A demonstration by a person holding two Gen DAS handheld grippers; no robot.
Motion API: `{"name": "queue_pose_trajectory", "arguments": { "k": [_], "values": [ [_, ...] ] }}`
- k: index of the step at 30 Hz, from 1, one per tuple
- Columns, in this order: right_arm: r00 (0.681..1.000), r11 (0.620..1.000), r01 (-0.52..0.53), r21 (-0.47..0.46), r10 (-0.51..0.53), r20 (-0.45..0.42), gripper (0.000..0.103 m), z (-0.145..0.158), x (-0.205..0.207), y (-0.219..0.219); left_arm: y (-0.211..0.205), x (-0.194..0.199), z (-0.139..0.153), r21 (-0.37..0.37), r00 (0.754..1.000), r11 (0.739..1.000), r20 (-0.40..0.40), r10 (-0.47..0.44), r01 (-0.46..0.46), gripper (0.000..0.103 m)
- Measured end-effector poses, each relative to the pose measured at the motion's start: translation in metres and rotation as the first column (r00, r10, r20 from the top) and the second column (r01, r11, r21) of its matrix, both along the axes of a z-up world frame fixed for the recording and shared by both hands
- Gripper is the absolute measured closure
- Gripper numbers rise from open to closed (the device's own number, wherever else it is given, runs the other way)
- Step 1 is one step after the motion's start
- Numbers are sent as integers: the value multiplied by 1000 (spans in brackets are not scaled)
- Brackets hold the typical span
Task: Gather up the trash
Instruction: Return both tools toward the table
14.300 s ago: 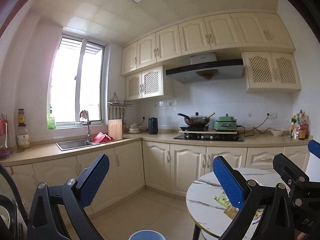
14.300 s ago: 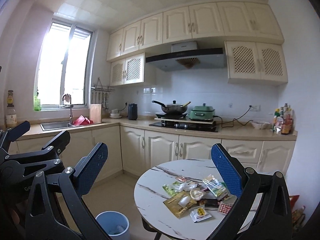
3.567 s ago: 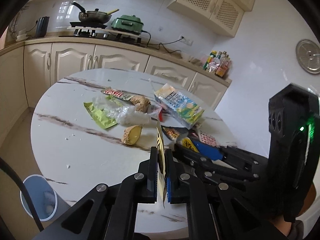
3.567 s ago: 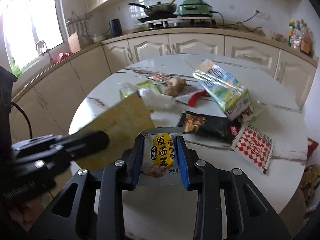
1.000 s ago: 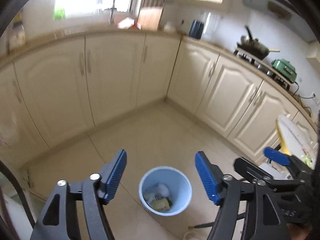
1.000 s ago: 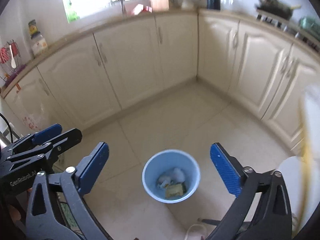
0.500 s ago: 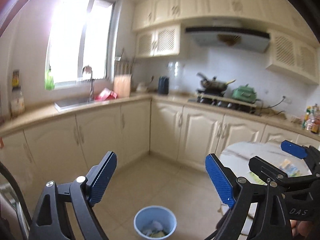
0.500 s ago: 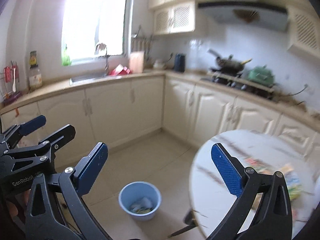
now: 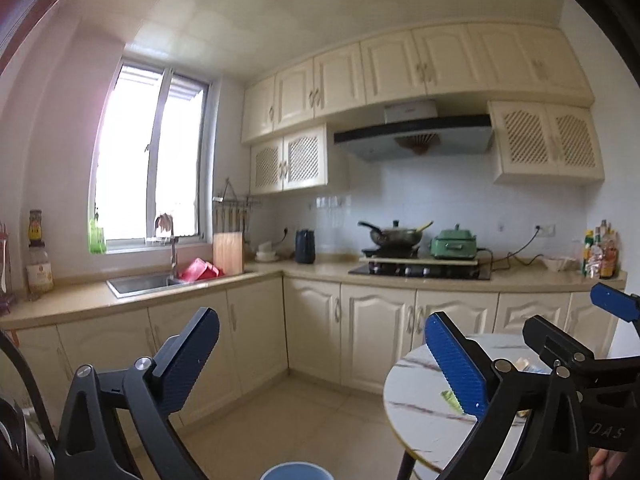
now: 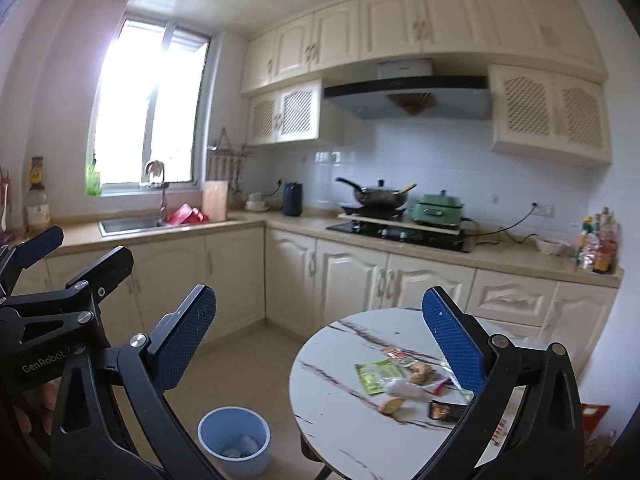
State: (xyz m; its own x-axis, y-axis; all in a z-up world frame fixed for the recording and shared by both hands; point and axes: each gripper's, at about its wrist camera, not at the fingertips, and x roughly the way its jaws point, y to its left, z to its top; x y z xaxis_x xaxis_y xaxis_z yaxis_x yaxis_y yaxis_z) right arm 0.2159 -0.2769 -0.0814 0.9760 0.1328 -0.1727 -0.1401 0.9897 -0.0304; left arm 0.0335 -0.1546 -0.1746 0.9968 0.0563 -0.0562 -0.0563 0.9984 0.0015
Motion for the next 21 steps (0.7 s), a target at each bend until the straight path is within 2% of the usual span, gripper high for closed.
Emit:
{"name": "queue_pose_trajectory", "arguments": {
  "k": [3,9,18,19,21],
  "values": [
    [999,999,41,7,-41,30,0,6,-17,-12,-13,-27,-11,13,999,1000,32,-19,18,1],
    [992,994,108,15,-108,57,0,10,-32,-40,-18,-37,-30,13,997,998,41,-61,60,1],
    [981,982,186,40,-187,41,0,4,-30,-75,-26,6,-17,37,992,991,25,-126,125,1],
    [980,980,196,44,-197,31,0,2,-28,-80,-31,14,-14,59,984,985,63,-167,163,1],
    [977,976,212,53,-213,15,0,-4,-23,-92,-37,28,-13,65,981,980,38,-192,189,1]
  ]
}}
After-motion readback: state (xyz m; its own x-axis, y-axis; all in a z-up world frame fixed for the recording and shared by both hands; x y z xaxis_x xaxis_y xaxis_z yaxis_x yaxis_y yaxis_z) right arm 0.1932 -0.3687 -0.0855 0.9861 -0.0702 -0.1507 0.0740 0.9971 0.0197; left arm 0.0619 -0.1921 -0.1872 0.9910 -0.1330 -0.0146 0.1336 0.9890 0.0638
